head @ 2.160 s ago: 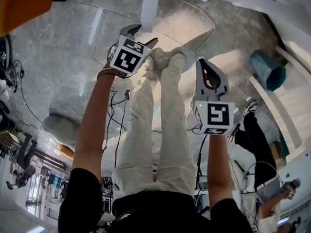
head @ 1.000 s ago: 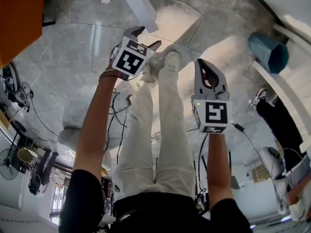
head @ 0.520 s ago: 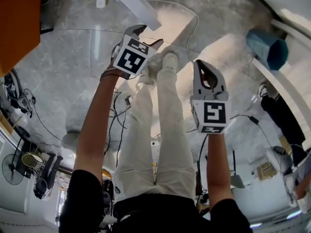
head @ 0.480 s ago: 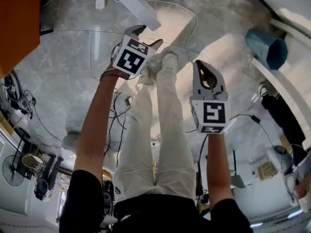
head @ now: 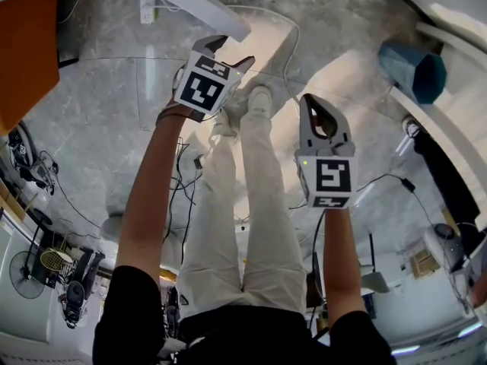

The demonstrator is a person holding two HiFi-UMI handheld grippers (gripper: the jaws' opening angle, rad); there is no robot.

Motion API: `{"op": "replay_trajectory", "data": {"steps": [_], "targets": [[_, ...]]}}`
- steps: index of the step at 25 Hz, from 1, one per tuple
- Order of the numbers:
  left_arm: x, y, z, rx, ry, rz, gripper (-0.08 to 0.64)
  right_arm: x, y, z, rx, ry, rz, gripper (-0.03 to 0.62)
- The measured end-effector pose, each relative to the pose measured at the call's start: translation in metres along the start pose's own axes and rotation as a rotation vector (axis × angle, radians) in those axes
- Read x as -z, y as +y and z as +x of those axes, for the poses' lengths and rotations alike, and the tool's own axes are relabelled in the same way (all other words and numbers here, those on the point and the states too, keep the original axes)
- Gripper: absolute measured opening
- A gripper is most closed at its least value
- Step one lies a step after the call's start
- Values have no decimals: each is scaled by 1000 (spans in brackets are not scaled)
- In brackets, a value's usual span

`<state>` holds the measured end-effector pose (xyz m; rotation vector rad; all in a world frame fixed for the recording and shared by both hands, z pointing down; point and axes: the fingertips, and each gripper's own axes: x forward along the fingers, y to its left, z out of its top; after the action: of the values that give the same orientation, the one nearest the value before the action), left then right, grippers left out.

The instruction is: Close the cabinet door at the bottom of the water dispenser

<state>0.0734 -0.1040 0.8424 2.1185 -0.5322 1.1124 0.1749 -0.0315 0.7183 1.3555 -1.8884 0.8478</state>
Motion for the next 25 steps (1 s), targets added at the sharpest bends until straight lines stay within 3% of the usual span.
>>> {"op": "replay_trajectory", "data": {"steps": [25], "targets": [[-63, 4, 33, -19, -57, 94, 295, 1, -26, 10, 15, -2, 5, 34]]}}
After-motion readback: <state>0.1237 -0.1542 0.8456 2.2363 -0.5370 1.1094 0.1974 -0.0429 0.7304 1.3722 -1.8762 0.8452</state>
